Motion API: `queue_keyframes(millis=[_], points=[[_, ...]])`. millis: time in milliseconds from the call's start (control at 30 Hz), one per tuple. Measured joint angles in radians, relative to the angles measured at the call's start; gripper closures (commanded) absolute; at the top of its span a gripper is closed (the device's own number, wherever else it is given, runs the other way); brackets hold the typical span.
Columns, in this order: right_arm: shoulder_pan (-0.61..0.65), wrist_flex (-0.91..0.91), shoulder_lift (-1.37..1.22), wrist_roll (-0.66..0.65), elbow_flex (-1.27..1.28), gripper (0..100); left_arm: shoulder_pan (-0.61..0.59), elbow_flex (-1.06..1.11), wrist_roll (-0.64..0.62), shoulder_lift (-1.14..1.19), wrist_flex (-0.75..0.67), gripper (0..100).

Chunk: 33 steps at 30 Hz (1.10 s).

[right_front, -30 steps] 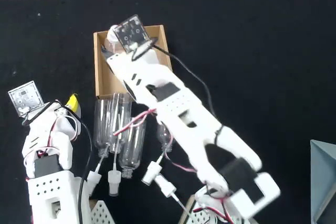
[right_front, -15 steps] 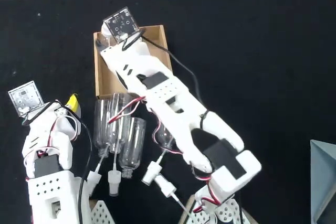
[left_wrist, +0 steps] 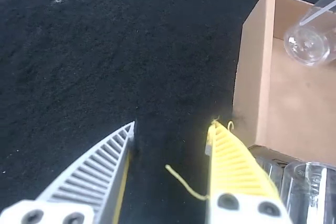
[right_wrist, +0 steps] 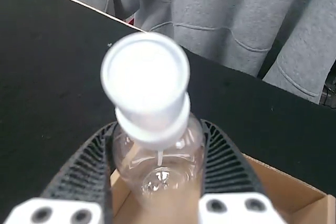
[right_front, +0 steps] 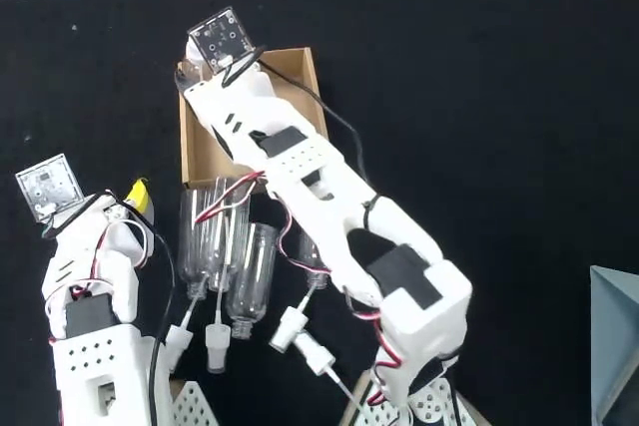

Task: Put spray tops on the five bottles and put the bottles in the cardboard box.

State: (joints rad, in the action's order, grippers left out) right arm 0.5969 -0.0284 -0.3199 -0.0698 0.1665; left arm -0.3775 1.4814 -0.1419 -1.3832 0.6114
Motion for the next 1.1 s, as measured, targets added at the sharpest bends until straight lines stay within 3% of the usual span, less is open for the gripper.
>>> queue_keyframes(millis=[1100], points=[[-0.043,0.003,-0.404,0.011,-0.35,91.3,0.0,0.0,0.0,0.0,0.0,79]])
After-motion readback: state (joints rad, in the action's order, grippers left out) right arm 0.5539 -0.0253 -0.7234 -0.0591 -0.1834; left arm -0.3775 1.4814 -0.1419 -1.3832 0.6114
